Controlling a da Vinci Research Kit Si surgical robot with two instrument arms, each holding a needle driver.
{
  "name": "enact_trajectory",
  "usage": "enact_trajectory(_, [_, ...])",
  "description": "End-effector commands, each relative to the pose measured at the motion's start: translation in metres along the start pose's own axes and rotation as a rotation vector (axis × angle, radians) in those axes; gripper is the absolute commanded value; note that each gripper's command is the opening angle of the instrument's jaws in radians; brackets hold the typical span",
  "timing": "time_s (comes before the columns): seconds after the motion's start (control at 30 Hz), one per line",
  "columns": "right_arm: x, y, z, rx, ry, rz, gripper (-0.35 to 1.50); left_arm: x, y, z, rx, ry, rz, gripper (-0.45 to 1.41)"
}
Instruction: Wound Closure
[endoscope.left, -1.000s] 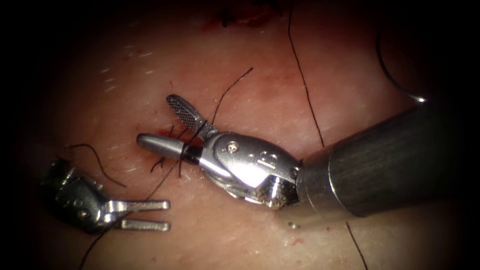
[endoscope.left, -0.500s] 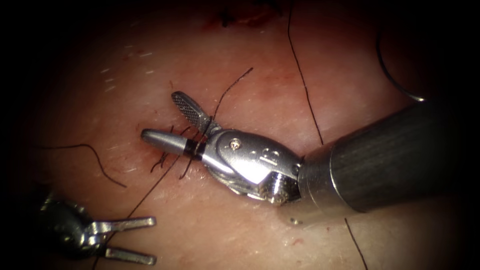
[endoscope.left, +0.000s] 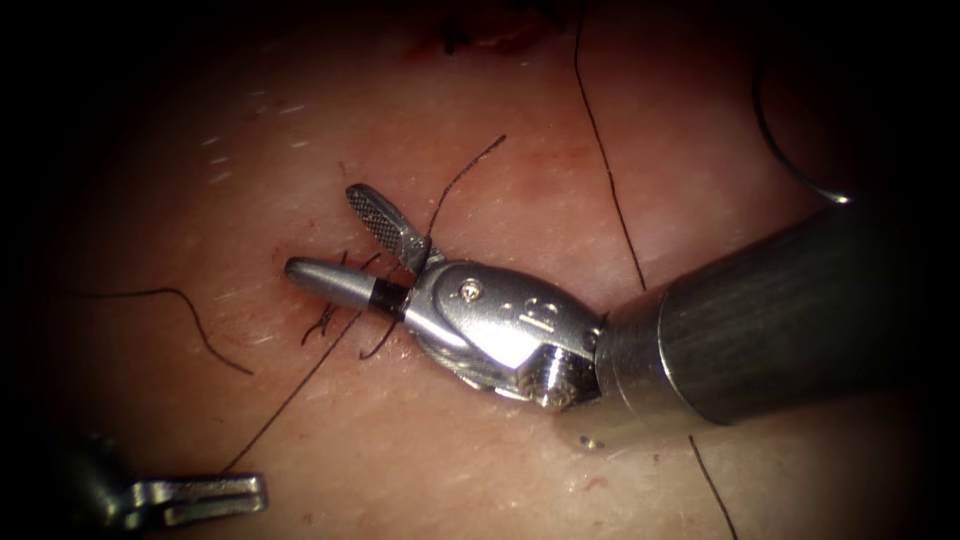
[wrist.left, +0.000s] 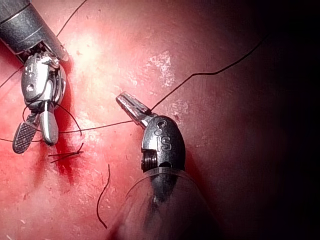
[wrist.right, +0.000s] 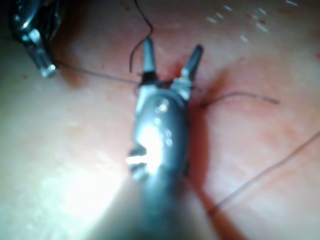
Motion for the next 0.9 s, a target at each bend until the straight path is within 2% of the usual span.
enact_trajectory(0.03, [-0.0009,-0.0014,0.0,0.002,-0.001,0.006,1.22,0.0002,0.0017,0.0007,0.015,-0.004,-0.003,-0.45])
enact_trajectory(0.13, [-0.0009,-0.0015,0.0,0.002,-0.001,0.006,1.22,0.0006,0.0015,0.0005,0.053,-0.023,-0.009,-0.45])
enact_trajectory(0.3, [-0.0008,-0.0015,0.0002,-0.001,0.0,0.006,1.17,0.0019,0.0017,0.0009,0.018,-0.031,-0.076,-0.45])
enact_trajectory(0.43, [0.0,-0.0019,0.0002,-0.016,0.008,-0.024,1.15,0.0024,0.003,0.0023,-0.045,-0.026,-0.15,-0.45])
enact_trajectory(0.5, [0.0002,-0.0021,0.0003,-0.023,0.015,-0.045,1.15,0.0027,0.0034,0.0029,-0.067,-0.026,-0.15,-0.45])
enact_trajectory(0.6, [0.0005,-0.0022,0.0005,-0.033,0.021,-0.07,1.15,0.0036,0.0038,0.0042,-0.156,-0.046,-0.113,-0.45])
enact_trajectory(0.77, [-0.0016,-0.0028,0.0008,0.03,-0.111,-0.139,1.12,0.0064,0.0013,0.0061,-0.195,-0.022,-0.086,-0.45])
enact_trajectory(0.9, [-0.0034,-0.0035,0.0011,0.094,-0.164,-0.151,1.1,0.008,-0.0015,0.0068,-0.207,-0.004,-0.109,-0.45])
